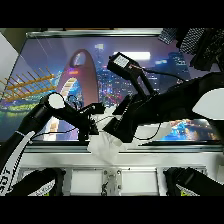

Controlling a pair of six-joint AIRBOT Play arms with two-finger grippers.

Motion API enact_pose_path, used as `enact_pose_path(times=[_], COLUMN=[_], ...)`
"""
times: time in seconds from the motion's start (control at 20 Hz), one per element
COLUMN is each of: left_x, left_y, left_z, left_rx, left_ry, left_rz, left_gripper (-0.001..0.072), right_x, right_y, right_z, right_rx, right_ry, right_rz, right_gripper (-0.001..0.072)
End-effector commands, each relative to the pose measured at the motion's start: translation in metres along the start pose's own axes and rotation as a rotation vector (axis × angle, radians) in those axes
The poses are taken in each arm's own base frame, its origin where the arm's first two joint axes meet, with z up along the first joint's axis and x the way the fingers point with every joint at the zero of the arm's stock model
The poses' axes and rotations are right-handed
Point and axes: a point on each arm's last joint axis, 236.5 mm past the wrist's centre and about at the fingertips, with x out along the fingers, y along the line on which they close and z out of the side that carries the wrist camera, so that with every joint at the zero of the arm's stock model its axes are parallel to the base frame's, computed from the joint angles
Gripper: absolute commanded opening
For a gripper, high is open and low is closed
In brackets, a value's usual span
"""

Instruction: Fold the clothes and pants, and hang the long-sleeved shirts on hangers.

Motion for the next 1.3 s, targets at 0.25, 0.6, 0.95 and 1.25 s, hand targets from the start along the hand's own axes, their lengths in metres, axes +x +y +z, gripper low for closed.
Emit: enact_pose_path(times=[0.25, 0.6, 0.95, 1.25], left_x=[0.0, 0.0, 0.0, 0.0], left_y=[-0.006, -0.006, -0.006, -0.006], left_z=[-0.001, -0.002, -0.002, -0.002], left_rx=[0.001, 0.002, 0.002, 0.001], left_ry=[0.008, 0.008, 0.008, 0.008], left_rz=[-0.024, -0.025, -0.025, -0.025], left_gripper=[0.001, 0.001, 0.001, 0.001], right_x=[-0.037, -0.074, -0.08, -0.076], right_y=[-0.033, -0.08, -0.123, -0.128], right_z=[-0.009, -0.066, -0.124, -0.156], right_rx=[-0.09, -0.088, 0.093, -0.098], right_ry=[-0.013, 0.006, -0.207, -0.306], right_rz=[-0.082, -0.092, 0.032, 0.072], right_gripper=[0.0601, 0.0601, 0.0601, 0.06])
